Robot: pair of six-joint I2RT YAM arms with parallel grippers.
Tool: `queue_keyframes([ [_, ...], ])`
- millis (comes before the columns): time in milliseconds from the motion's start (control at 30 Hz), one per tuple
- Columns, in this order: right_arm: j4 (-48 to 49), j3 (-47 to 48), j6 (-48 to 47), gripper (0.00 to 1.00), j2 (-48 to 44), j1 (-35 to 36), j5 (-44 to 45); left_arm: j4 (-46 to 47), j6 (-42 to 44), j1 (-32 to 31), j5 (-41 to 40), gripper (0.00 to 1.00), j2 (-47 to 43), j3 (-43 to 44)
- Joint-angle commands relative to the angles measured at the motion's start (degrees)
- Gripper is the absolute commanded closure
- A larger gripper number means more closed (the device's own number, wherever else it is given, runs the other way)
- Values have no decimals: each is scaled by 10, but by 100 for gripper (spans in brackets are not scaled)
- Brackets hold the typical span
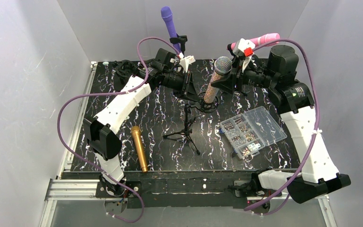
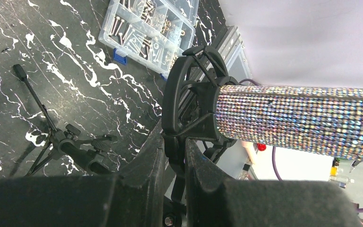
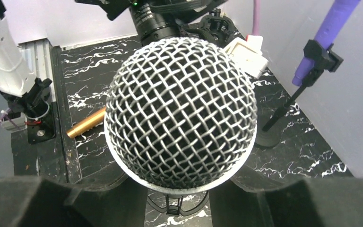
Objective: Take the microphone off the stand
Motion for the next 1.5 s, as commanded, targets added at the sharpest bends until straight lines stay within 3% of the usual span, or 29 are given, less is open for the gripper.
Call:
queue_keyframes([
  [0,42,47,-62,99,0,-11,-33,-79,65,0,-44,100,-13,-19],
  [400,89,24,25,99,-14,-11,77,-83,62,0,-61,100,-9,-12],
  [667,102,26,108,99,-30,-16,210,-70,52,0,-67,100,-8,-13],
  [967,71,10,82,99,-76,-36,165,-58,31,0,-93,100,-6,-13],
  [1000,67,4,71,99,-83,-37,166,-58,32,0,-92,96,-7,-14],
  [1067,56,-6,51,99,-94,-40,174,-59,37,0,-91,77,-7,-16],
  [1133,50,-18,42,99,-104,-45,177,-61,42,0,-89,66,-7,-16],
  [1367,52,-46,36,99,-126,-66,165,-66,51,0,-86,47,-10,-6],
  [1467,53,-57,41,99,-138,-82,158,-73,66,0,-81,32,-13,9],
])
